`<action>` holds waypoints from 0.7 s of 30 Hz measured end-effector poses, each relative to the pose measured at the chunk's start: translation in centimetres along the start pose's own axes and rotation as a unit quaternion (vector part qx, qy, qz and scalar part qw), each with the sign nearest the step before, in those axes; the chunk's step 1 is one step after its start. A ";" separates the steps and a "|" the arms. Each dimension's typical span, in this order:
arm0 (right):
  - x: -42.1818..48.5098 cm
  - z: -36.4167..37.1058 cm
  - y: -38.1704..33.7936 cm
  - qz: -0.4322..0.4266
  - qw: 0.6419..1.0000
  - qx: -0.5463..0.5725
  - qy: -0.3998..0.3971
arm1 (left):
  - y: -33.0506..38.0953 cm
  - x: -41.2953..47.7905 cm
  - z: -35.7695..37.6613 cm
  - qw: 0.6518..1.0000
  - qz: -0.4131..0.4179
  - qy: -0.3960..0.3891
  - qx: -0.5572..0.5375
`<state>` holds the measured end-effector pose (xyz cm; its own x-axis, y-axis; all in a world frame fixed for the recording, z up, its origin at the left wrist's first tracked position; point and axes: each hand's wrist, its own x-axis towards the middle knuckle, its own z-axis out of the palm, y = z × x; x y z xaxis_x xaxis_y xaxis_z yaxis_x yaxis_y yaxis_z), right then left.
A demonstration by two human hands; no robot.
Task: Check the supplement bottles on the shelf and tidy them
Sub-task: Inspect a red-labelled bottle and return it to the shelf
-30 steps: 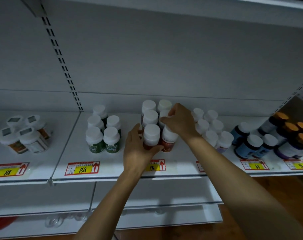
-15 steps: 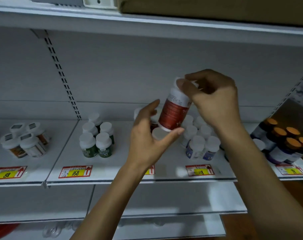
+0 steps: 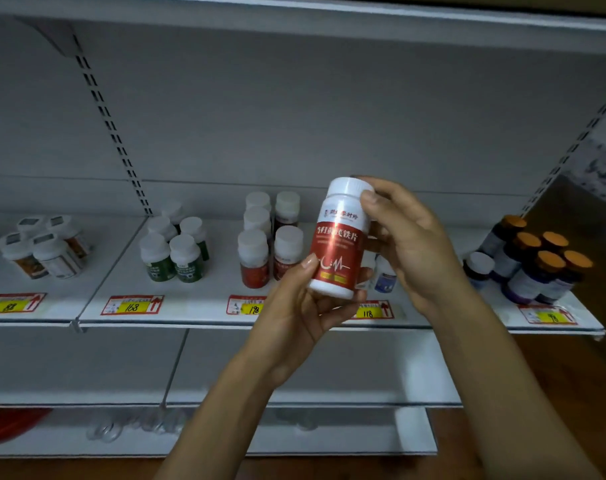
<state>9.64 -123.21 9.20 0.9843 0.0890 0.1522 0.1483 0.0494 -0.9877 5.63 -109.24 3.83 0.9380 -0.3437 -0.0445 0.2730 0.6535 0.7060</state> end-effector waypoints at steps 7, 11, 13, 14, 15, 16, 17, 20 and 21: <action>-1.4 0.0 0.0 -0.013 0.999 -0.039 0.011 | -0.4 -0.9 0.9 0.999 -0.037 0.013 -0.004; -2.1 0.4 0.0 -0.003 0.999 -0.049 -0.017 | -0.5 -1.0 1.1 0.998 -0.044 0.033 0.001; -2.4 0.6 0.3 0.001 0.999 -0.037 -0.026 | -0.6 -1.0 1.1 0.998 -0.048 0.043 -0.002; -2.5 0.7 0.4 0.000 0.999 -0.033 -0.024 | -0.7 -1.0 1.1 0.998 -0.049 0.047 -0.008; -2.6 0.8 0.5 -0.002 1.000 -0.026 -0.017 | -0.7 -1.0 1.1 0.997 -0.050 0.050 -0.013; -2.8 0.9 0.5 -0.006 1.000 -0.016 -0.005 | -0.7 -1.0 1.1 0.997 -0.049 0.053 -0.009; -3.0 0.9 0.5 -0.014 1.000 -0.008 0.012 | -0.6 -1.1 1.2 0.998 -0.046 0.053 0.002; -3.9 1.0 0.7 -0.051 0.996 -0.006 0.074 | -0.6 -1.2 1.7 0.993 -0.013 0.080 0.084; -4.1 1.1 0.8 -0.061 0.994 -0.009 0.093 | -0.8 -1.2 1.8 0.988 0.007 0.095 0.120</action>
<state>5.63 -122.42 7.77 0.9592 -0.1013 0.2639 0.2682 0.0306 -0.9629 3.89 -110.57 4.64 0.9707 -0.1878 -0.1500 0.2230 0.4711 0.8534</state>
